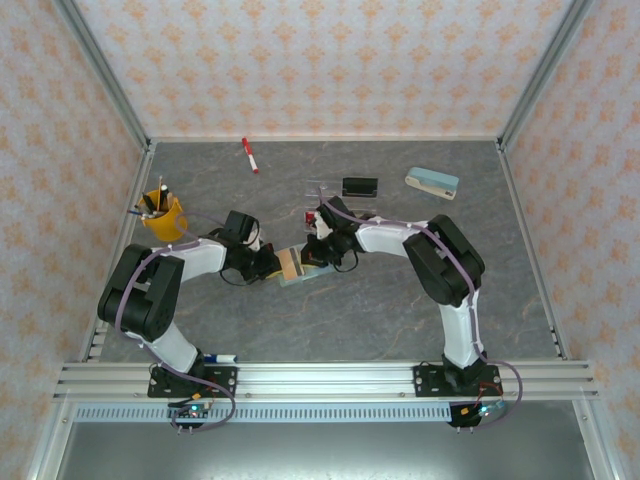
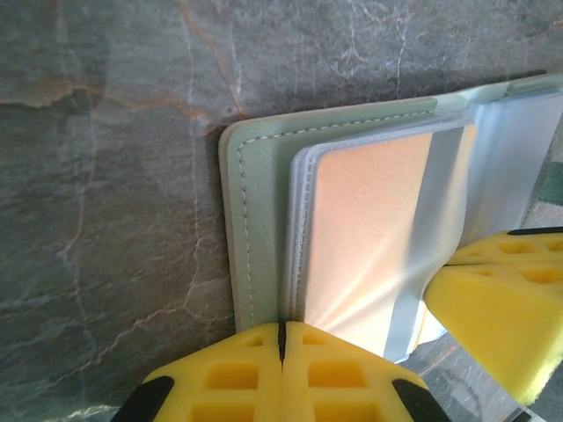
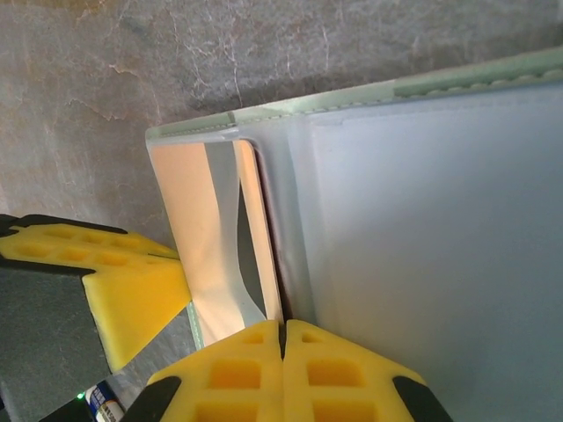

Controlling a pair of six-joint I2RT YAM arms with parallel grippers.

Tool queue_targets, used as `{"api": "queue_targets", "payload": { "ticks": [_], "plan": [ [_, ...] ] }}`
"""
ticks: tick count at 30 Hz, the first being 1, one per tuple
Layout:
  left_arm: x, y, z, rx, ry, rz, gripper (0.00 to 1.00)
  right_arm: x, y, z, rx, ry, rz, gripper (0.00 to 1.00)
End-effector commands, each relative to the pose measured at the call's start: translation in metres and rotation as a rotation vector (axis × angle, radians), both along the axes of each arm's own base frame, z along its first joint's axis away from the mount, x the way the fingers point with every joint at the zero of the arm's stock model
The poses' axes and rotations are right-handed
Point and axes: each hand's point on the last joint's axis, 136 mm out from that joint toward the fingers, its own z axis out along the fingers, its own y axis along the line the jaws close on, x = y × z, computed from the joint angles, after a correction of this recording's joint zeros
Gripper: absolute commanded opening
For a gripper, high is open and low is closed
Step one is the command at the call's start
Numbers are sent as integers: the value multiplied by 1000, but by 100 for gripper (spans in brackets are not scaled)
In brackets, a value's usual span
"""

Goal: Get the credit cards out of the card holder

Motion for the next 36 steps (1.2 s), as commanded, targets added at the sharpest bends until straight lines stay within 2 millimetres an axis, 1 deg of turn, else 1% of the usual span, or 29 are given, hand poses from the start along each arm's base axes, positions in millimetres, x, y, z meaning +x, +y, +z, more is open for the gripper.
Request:
{"api": "queue_targets", "payload": {
  "ticks": [1,5,7,10,13,17,19,25,31,36],
  "plan": [
    [-7,3,0,45,13,-15,11,2,0,27,50,-72,9,0],
    [-2,2,16,24,-30,-14,18,4,-13,25,16,-76,-16,0],
    [0,2,21,24,-46,-12,19,4,-16,25,10,-76,-22,0],
    [2,3,23,26,-56,-8,18,5,-20,23,-4,-78,-38,0],
    [4,0,23,10,-60,-6,17,7,-18,23,6,-72,-41,0],
    [8,-1,21,9,-61,0,14,5,-8,22,54,-37,-26,0],
    [9,-2,18,2,-55,2,13,7,-6,21,57,-33,-30,9],
    [10,-3,8,1,-29,5,12,10,-5,8,35,-11,-37,23],
    [12,-7,7,-23,-29,1,11,7,-9,-9,-5,22,-43,24],
    [14,-9,11,-34,-40,-3,5,5,-13,-20,-36,41,-47,24]
  ]
}}
